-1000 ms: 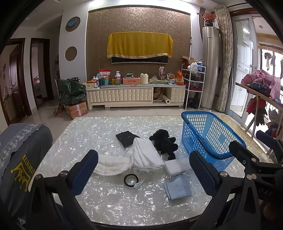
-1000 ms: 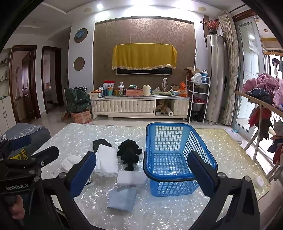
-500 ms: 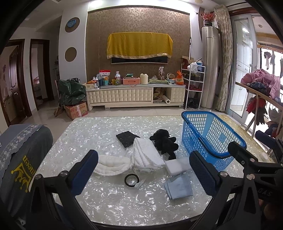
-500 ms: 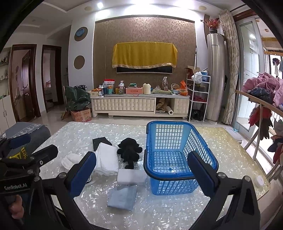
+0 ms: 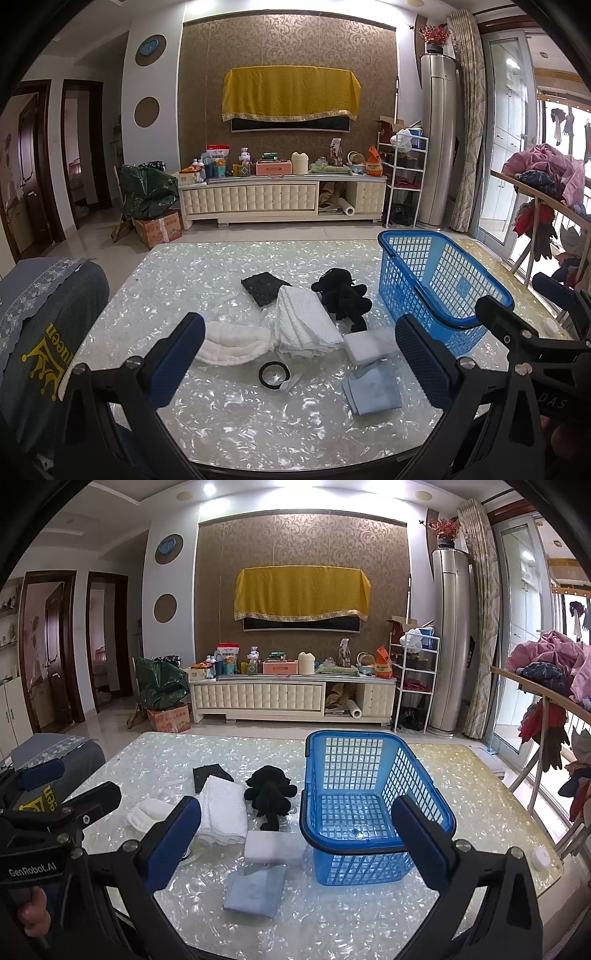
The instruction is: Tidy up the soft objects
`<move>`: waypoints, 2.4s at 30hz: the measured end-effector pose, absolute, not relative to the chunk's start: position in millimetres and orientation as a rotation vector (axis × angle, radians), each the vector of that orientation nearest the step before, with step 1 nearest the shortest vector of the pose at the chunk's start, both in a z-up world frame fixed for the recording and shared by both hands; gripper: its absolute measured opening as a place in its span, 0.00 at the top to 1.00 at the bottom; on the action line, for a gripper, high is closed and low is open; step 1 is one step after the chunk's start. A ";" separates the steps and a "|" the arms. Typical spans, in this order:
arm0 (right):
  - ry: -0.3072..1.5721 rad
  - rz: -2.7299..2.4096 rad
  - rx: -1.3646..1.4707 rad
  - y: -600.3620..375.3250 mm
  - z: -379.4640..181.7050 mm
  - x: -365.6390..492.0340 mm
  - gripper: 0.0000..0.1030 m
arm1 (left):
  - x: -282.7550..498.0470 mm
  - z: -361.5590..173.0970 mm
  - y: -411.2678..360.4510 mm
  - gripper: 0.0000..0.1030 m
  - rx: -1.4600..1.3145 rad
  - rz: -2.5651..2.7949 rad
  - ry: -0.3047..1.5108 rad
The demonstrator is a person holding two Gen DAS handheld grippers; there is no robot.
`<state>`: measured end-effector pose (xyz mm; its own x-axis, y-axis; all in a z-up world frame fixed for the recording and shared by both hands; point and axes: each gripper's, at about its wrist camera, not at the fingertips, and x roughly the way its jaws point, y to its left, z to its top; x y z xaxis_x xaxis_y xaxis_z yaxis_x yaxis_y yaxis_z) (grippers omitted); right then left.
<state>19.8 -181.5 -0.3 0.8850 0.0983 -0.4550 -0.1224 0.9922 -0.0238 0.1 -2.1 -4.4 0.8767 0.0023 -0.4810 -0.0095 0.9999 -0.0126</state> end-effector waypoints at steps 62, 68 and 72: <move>0.796 0.315 -0.106 -115.1 -28.5 103.9 0.00 | 88.3 -69.5 81.2 0.01 0.037 -0.174 0.947; 0.877 0.340 -0.131 -99.1 -47.6 105.1 0.00 | 100.9 -96.5 98.9 0.05 0.074 -0.156 1.025; 0.926 0.343 -0.166 -91.8 -65.9 107.6 0.00 | 113.0 -109.8 110.3 0.07 0.118 -0.184 1.066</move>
